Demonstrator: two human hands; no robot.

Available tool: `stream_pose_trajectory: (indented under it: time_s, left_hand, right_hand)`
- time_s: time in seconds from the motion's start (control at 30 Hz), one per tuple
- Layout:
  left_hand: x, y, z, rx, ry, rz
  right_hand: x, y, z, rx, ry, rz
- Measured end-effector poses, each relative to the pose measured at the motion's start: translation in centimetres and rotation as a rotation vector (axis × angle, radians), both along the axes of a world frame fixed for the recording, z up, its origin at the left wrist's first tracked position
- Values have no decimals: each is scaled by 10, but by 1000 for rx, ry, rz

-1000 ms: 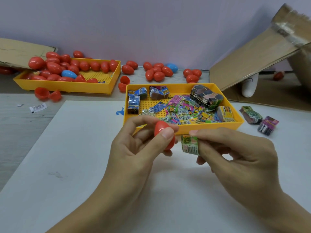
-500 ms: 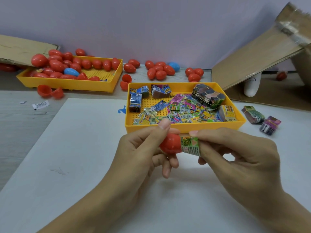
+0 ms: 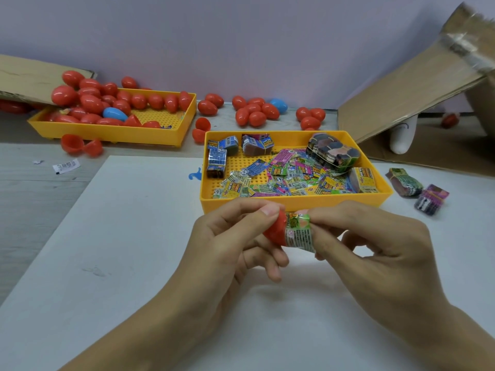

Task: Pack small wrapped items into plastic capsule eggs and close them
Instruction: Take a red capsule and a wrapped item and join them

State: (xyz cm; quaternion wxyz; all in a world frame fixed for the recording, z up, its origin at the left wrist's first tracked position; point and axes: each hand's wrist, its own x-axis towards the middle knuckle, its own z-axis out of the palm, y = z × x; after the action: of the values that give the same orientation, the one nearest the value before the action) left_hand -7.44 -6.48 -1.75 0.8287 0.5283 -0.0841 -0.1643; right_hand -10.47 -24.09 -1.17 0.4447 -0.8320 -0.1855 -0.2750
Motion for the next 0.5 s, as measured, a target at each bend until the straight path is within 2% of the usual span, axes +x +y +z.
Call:
stream_pose_trajectory:
  time_s: [0.5]
  left_hand:
    - [2,0,-1,14,58,-49]
  right_hand:
    - [-1,2,-3,96,41,-11]
